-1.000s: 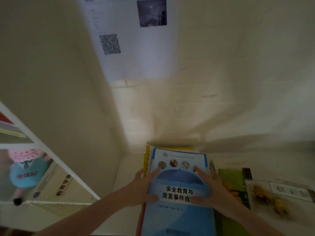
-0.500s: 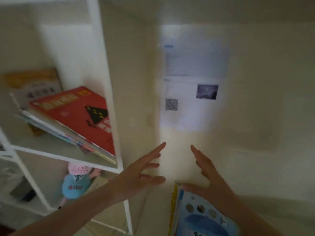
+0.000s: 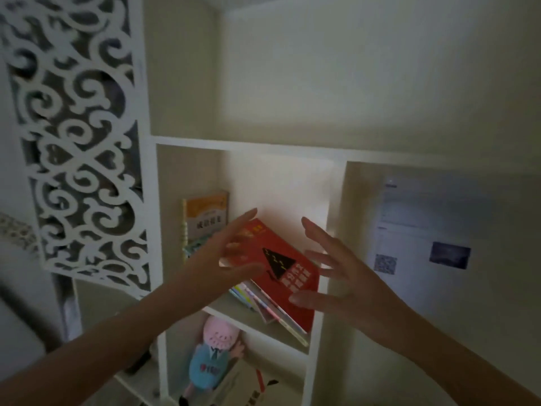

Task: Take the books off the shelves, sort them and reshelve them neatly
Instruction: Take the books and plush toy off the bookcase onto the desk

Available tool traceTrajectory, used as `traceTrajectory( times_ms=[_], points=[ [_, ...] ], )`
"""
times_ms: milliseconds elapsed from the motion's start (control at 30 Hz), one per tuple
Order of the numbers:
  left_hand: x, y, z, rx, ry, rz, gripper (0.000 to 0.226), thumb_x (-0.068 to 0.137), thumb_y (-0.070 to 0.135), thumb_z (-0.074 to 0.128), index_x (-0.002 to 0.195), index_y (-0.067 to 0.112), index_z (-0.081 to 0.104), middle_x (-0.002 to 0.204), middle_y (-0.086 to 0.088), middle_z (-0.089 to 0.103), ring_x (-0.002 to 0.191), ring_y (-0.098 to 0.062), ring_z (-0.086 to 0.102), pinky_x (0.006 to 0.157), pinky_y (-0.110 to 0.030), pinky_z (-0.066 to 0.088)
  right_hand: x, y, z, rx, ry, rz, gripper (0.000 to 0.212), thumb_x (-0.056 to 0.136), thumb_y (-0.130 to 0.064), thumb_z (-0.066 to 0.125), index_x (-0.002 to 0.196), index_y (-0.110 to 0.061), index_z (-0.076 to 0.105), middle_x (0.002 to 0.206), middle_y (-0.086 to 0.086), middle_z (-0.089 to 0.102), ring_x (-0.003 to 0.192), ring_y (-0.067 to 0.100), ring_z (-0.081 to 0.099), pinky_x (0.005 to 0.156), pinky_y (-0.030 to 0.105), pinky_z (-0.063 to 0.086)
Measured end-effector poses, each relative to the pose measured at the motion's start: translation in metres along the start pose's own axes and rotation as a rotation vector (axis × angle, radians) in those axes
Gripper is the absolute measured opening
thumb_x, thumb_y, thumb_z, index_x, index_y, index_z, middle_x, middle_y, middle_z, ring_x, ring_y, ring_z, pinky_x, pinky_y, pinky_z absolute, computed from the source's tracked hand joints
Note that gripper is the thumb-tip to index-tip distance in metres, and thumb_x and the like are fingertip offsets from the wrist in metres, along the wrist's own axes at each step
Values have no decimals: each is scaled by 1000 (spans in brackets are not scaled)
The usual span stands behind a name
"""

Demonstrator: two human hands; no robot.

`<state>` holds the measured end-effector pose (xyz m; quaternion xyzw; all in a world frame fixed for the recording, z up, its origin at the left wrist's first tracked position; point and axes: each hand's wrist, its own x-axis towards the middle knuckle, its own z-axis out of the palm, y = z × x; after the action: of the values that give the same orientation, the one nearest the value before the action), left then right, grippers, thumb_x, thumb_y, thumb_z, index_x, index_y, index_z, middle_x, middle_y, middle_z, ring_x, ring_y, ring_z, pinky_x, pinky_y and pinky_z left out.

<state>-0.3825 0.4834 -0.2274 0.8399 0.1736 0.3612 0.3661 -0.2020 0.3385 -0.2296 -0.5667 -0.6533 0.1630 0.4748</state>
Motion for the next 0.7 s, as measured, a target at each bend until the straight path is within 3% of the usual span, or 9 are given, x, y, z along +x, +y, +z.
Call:
traceTrajectory(
  times_ms=[67,167,233,333,400,467,500,567,700],
  points=[
    [1,-37,-1,164,-41,-103,99,56,76,66,131,70,1,138,14,39,125,-3,44,105,-38,40,20,4,19,43,-25,-10,94,74,-25,78,142,-51,20,134,-38,30,114,-26,39,80,0,41],
    [9,-94,15,225,-93,-234,113,47,91,55,125,69,-23,151,-9,20,138,-29,26,111,-53,28,43,16,45,28,-24,-16,98,76,-25,78,140,-56,11,141,-32,25,120,-22,34,92,8,43],
    [14,-96,27,234,-61,-314,112,61,77,63,126,63,-27,150,-17,19,131,-30,35,109,-45,32,52,27,56,46,-19,11,100,76,-25,79,141,-56,9,146,-24,27,128,-9,37,103,25,44],
    [21,-91,49,147,-20,-349,103,87,23,65,134,42,-24,151,-22,-3,119,-23,43,107,-31,33,55,43,60,112,1,53,103,73,-26,81,142,-58,10,142,-33,26,129,-8,36,108,34,42],
    [26,-90,64,70,59,-333,100,87,23,64,142,33,-20,154,-14,-6,135,-26,31,117,-40,12,52,49,58,147,21,84,102,72,-27,80,142,-56,11,142,-29,28,129,-8,36,105,29,43],
    [31,-97,78,73,152,-297,103,82,40,66,148,27,-12,155,-1,13,146,-24,5,114,-39,-14,50,57,54,162,39,83,96,76,-19,77,140,-53,14,136,-30,29,116,-22,41,89,11,46],
    [33,-101,84,60,194,-327,101,81,40,65,150,25,-6,153,6,16,146,-25,0,114,-41,-13,49,60,52,169,39,84,94,77,-17,75,140,-52,14,135,-30,29,111,-26,39,81,5,45],
    [38,-106,92,21,284,-454,94,80,28,68,151,29,7,157,1,-3,144,-32,0,116,-47,6,47,65,51,183,36,100,93,77,-23,74,141,-53,14,136,-30,27,115,-21,35,77,1,43],
    [41,-102,97,7,332,-411,98,77,32,74,146,47,7,152,-11,-4,140,-38,5,114,-55,18,46,69,52,163,48,73,88,83,-15,71,141,-52,16,135,-33,26,112,-26,40,76,3,45]
  ],
)
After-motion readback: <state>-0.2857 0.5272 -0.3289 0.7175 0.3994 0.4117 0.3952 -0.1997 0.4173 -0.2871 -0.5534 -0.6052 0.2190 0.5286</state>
